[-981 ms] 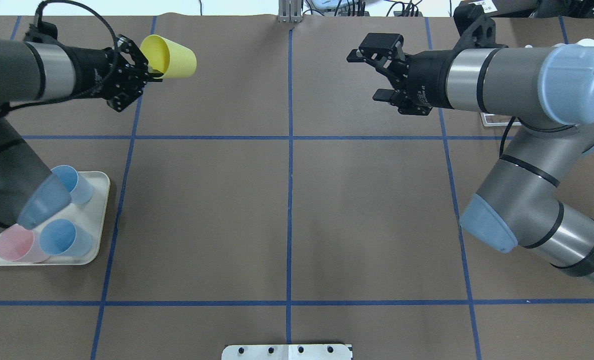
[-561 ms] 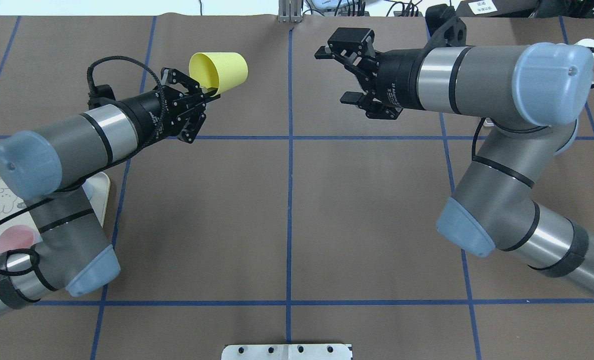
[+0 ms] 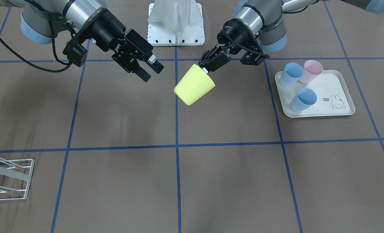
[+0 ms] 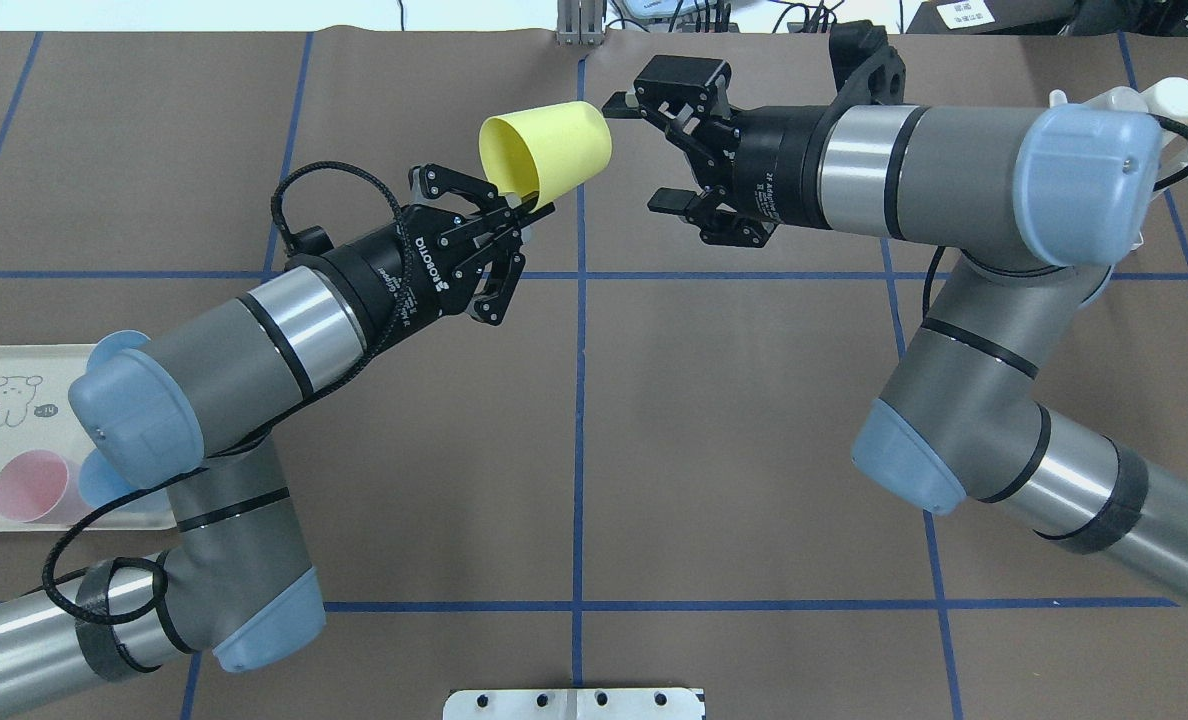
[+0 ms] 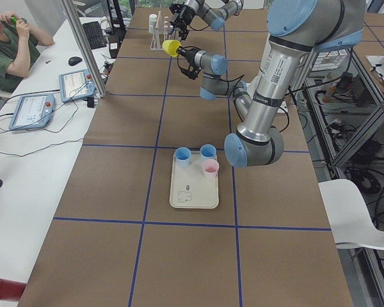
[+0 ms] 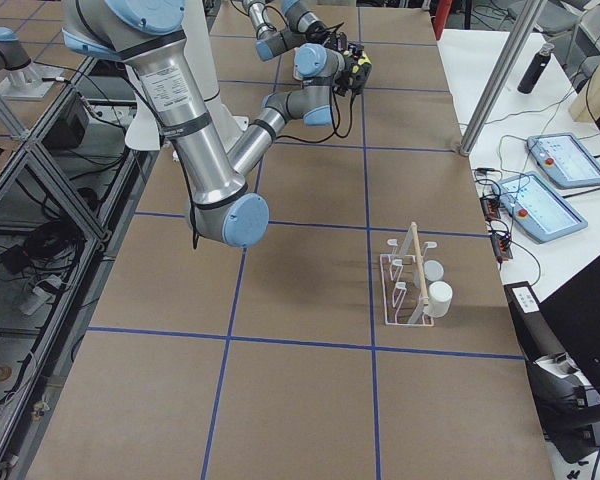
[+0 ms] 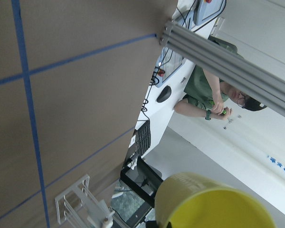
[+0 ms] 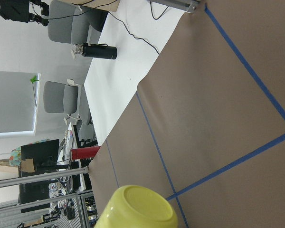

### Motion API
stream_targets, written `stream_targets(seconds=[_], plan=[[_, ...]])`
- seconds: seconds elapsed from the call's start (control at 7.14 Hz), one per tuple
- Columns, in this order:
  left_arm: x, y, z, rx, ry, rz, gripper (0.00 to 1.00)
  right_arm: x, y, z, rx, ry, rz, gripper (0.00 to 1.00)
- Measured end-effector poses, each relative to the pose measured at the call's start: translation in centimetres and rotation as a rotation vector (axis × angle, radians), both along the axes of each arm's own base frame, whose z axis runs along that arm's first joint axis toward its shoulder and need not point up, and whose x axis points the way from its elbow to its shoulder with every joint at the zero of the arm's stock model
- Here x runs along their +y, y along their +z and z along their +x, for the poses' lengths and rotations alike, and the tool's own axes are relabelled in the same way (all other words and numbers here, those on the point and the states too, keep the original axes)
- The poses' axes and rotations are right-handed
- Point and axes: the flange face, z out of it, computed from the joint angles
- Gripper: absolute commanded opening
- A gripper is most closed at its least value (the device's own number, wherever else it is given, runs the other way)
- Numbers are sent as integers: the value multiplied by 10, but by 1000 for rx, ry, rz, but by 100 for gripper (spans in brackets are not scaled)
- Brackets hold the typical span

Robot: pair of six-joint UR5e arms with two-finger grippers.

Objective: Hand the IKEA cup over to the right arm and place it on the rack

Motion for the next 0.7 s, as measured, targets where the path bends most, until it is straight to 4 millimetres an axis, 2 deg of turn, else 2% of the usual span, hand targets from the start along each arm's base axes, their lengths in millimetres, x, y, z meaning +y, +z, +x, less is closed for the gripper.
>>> stream_targets(seconds=[0.7], plan=[[14, -23, 20, 41, 4, -4, 0, 0, 0, -2, -11, -4, -12, 100]])
